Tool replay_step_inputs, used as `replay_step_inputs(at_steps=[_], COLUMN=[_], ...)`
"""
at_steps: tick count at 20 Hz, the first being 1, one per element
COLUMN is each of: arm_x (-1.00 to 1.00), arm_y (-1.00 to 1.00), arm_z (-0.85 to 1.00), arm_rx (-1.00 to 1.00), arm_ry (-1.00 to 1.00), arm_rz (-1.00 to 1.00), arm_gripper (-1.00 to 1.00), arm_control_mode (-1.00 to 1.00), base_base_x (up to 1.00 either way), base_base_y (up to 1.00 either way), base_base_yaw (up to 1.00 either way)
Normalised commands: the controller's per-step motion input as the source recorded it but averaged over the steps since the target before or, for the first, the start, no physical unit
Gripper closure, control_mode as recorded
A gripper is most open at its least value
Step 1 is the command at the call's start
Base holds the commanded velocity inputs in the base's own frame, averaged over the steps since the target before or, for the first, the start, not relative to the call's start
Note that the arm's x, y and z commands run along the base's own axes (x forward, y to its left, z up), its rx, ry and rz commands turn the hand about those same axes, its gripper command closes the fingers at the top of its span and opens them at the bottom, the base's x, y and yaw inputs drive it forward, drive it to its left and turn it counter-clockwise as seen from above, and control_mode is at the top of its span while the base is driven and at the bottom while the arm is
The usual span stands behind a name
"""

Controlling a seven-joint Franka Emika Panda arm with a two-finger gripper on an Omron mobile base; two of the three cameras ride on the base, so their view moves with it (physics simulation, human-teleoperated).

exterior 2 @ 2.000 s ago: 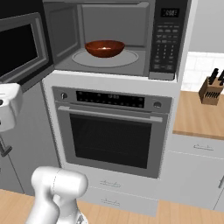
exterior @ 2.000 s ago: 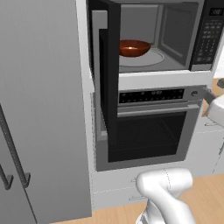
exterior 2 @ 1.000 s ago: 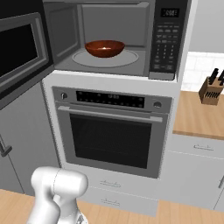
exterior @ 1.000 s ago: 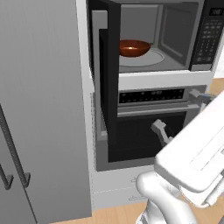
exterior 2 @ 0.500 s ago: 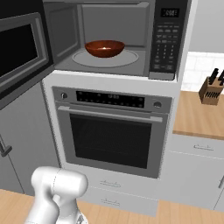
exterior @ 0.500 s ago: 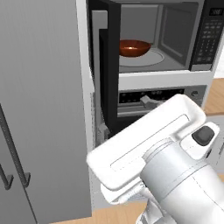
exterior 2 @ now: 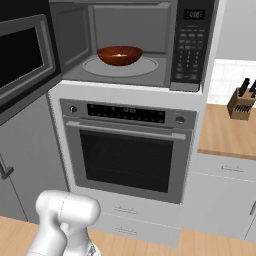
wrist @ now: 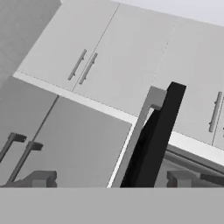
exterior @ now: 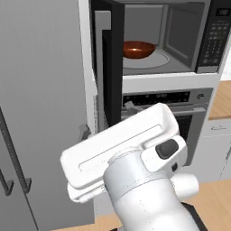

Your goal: Open the microwave, place the bowl with waffle inside the microwave, then close the microwave door and turn it on.

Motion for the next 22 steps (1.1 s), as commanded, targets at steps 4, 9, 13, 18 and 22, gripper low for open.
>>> replay_step_inputs(at_steps=[4,9,13,18,22], arm_x=[0.38,0.51,0.43,0.17,0.08], arm_y=[0.06,0.06,0.23,0.33,0.19], arm_z=[-0.13,-0.24,-0.11,0.00,-0.08], arm_rx=[-0.02,-0.06,-0.03,-0.03,-0.01], arm_ry=[0.00,0.00,-0.03,-0.09,-0.03], arm_rz=[-0.18,-0.23,-0.29,-0.37,-0.34], arm_gripper=[-1.00,-1.00,-1.00,-1.00,-1.00], arm_control_mode=[-1.00,-1.00,-1.00,-1.00,-1.00], base_base_x=[0.00,0.00,0.00,0.00,0.00], base_base_y=[0.00,0.00,0.00,0.00,0.00], base_base_yaw=[0.00,0.00,0.00,0.00,0.00])
